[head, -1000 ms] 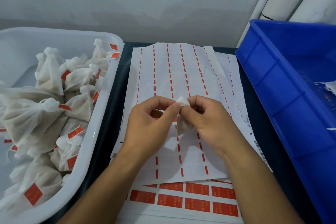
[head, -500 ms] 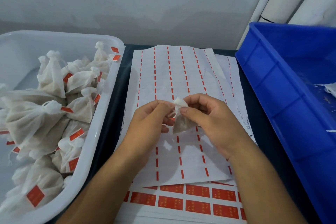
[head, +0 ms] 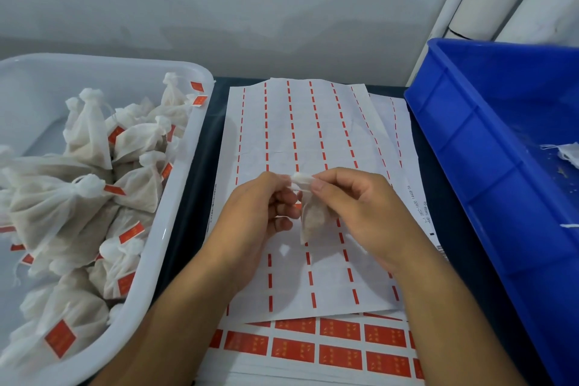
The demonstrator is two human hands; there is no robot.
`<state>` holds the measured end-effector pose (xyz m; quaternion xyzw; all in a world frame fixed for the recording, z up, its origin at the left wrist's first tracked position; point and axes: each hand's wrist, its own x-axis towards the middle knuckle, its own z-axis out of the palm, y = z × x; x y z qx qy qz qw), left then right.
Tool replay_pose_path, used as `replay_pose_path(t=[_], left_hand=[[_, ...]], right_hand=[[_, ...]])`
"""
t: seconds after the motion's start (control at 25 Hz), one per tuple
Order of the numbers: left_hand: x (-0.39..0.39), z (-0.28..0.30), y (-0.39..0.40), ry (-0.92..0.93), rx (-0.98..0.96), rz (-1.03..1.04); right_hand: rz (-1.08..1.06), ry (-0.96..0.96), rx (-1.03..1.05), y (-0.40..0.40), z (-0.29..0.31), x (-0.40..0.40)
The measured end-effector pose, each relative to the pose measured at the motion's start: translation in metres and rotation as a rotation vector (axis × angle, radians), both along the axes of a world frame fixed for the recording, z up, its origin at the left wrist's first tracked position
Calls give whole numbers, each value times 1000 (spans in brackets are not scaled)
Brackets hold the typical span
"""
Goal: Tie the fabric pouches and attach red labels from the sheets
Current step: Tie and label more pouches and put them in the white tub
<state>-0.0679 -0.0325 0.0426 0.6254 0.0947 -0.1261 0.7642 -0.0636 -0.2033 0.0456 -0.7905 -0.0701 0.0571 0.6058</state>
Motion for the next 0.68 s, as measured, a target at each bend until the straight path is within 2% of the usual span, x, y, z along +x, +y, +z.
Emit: replay_pose_path(t=[0.2, 0.28, 0.36, 0.48, 0.68], left_hand=[[1, -2, 0, 41, -37, 68], [2, -2, 0, 59, -60, 77], [1, -2, 1, 47, -82, 58], [-1, -2, 1, -19, -8, -18], [-3, -4, 0, -37, 65, -65]], right_hand=[[-125, -258, -278, 5, -6, -1], [-178, -323, -257, 3, -5, 0], [-126, -338, -193, 3, -3, -1], [-17, -326, -211, 9, -2, -5], [-80, -383, -261, 6, -2, -4]])
